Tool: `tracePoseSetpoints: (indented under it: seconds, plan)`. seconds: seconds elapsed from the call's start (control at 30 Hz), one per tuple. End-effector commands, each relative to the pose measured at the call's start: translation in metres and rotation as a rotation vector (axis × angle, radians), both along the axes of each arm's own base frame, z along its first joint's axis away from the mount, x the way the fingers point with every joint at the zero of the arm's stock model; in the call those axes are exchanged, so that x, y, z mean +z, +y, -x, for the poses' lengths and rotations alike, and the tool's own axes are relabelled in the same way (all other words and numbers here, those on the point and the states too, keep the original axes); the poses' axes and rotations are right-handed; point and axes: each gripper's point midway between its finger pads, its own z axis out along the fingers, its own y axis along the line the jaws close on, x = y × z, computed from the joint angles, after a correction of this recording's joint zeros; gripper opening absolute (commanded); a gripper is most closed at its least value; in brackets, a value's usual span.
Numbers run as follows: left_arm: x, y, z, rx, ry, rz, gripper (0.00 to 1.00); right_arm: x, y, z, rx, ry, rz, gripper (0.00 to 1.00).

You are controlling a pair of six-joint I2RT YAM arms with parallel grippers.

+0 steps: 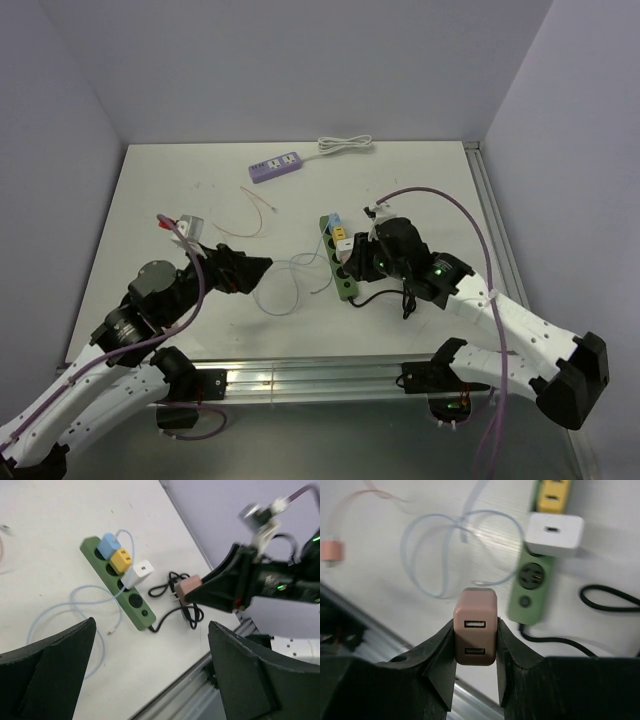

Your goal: Insert the plug

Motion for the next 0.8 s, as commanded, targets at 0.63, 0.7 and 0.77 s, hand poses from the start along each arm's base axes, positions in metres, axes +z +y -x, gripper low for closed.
tracePoseSetpoints:
  seconds: [0.63,0.7,0.77]
  plan:
    - [0.021,0.03,-0.003,0.135,-0.11,0.079,0.99,-0.1,-0.02,-0.067,-0.25,0.047,0.161,0.0]
    - [0.022,0.03,-0.004,0.134,-0.11,0.072,0.99,-0.104,-0.019,-0.066,-0.25,0.057,0.156,0.0]
    - [0.02,0.029,-0.005,0.134,-0.106,0.064,0.99,-0.107,-0.017,-0.066,-0.255,0.067,0.153,0.0]
